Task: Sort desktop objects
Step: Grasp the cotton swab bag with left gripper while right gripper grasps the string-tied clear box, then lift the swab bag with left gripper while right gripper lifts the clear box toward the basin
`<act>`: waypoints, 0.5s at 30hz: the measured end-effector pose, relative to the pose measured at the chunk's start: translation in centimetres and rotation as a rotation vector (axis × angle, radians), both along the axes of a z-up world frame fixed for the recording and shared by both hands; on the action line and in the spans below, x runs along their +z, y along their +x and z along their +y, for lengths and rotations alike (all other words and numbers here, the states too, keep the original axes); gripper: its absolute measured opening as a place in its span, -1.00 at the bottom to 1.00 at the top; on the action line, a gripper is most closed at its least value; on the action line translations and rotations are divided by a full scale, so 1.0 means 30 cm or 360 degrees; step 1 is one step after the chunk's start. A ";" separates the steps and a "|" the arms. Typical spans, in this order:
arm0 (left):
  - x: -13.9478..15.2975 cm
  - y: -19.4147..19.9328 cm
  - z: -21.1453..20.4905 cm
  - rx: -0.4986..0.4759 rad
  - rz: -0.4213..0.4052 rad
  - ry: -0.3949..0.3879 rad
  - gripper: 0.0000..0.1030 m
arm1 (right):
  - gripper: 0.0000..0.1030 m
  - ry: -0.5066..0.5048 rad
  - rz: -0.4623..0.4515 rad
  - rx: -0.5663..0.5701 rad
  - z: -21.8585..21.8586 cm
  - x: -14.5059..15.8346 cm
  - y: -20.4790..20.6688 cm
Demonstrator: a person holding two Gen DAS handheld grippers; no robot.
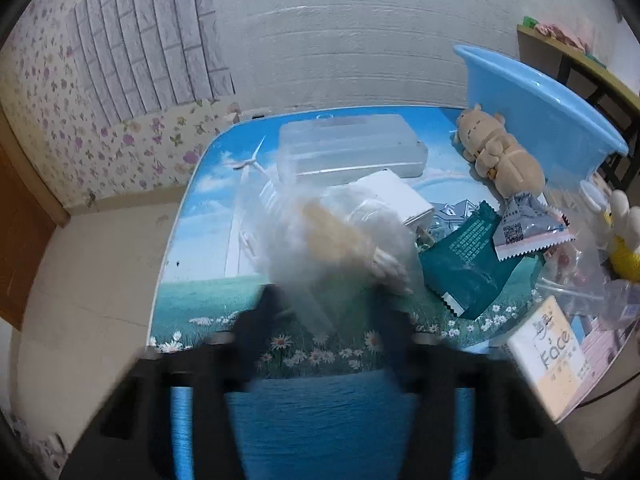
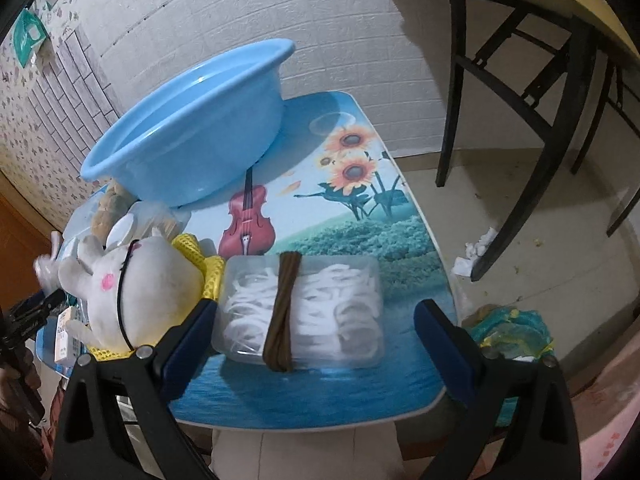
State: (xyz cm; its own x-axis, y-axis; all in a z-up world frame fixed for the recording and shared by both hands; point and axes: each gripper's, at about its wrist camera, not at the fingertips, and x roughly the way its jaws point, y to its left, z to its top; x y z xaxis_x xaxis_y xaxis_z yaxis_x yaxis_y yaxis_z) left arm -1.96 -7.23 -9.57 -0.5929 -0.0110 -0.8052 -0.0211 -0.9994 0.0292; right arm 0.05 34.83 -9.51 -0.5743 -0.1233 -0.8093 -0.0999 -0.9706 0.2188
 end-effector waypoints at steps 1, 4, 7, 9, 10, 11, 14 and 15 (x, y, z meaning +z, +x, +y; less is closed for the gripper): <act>0.001 0.000 -0.009 0.0005 -0.0014 0.0048 -0.46 | 0.87 0.0007 0.0012 0.0013 -0.001 0.000 0.001; 0.007 0.010 -0.004 0.0003 -0.0006 0.0017 -0.61 | 0.61 0.0027 0.0026 0.0078 -0.014 0.005 0.001; 0.013 0.022 -0.002 -0.0002 0.0008 0.0023 -0.71 | 0.61 0.0049 0.0031 0.0091 -0.019 0.008 0.006; 0.017 0.025 -0.006 0.0005 0.0017 0.0025 -0.74 | 0.60 0.0054 0.0039 0.0076 -0.014 0.013 0.009; 0.022 0.028 -0.007 0.0001 0.0025 0.0024 -0.75 | 0.60 0.0061 0.0046 0.0069 -0.012 0.020 0.013; 0.028 0.032 -0.008 0.0002 0.0033 0.0025 -0.77 | 0.60 0.0064 0.0051 0.0066 -0.011 0.026 0.014; 0.052 0.040 -0.014 0.0012 0.0061 0.0028 -0.79 | 0.60 0.0079 0.0085 0.0052 -0.007 0.054 0.021; 0.063 0.044 -0.015 0.0016 0.0074 0.0029 -0.79 | 0.60 0.0081 0.0094 0.0047 -0.007 0.064 0.023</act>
State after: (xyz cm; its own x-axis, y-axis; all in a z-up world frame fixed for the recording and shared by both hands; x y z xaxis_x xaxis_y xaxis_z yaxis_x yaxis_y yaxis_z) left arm -0.65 -7.68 -7.69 -0.6295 -0.0029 -0.7770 -0.0101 -0.9999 0.0120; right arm 0.73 34.63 -7.60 -0.6181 -0.1003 -0.7797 -0.0595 -0.9830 0.1736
